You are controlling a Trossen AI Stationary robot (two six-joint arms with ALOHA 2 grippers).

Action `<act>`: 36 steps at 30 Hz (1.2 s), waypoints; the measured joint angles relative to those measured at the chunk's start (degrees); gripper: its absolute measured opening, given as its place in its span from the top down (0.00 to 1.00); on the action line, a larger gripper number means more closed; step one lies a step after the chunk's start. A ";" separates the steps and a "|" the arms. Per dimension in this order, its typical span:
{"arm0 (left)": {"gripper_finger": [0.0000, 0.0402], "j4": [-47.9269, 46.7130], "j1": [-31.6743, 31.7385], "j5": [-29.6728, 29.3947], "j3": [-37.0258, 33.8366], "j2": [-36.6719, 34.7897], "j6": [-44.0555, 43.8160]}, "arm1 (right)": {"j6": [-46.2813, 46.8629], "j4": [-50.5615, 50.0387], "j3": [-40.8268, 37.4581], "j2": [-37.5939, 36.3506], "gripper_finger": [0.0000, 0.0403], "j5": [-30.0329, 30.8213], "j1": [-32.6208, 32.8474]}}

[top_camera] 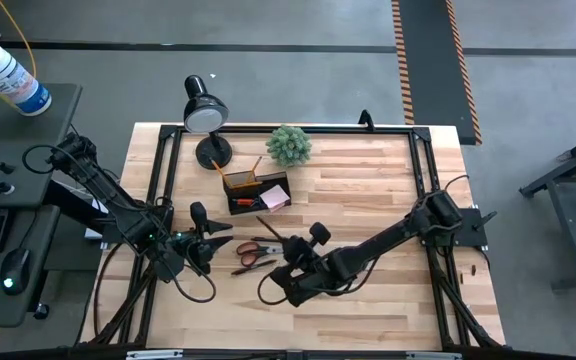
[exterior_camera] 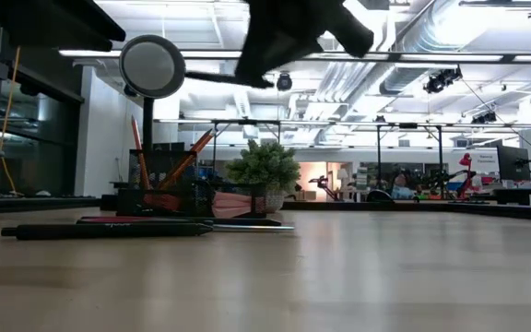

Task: Pick and place office supplies into organizer
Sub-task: Put the right pen into the desktop organizer

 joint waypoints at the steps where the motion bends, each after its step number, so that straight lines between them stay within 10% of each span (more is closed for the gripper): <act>1: 0.64 0.34 0.01 0.04 0.00 0.00 0.02 | -1.42 0.76 0.00 -0.33 0.99 -0.33 0.01; 24: 0.64 7.00 0.07 -6.86 6.76 11.07 31.22 | -13.77 9.33 0.09 -0.78 0.99 -9.35 -1.66; 36: 0.64 -34.43 1.66 -1.59 27.48 29.57 8.16 | -14.11 9.27 0.09 -0.80 0.99 -9.06 -1.68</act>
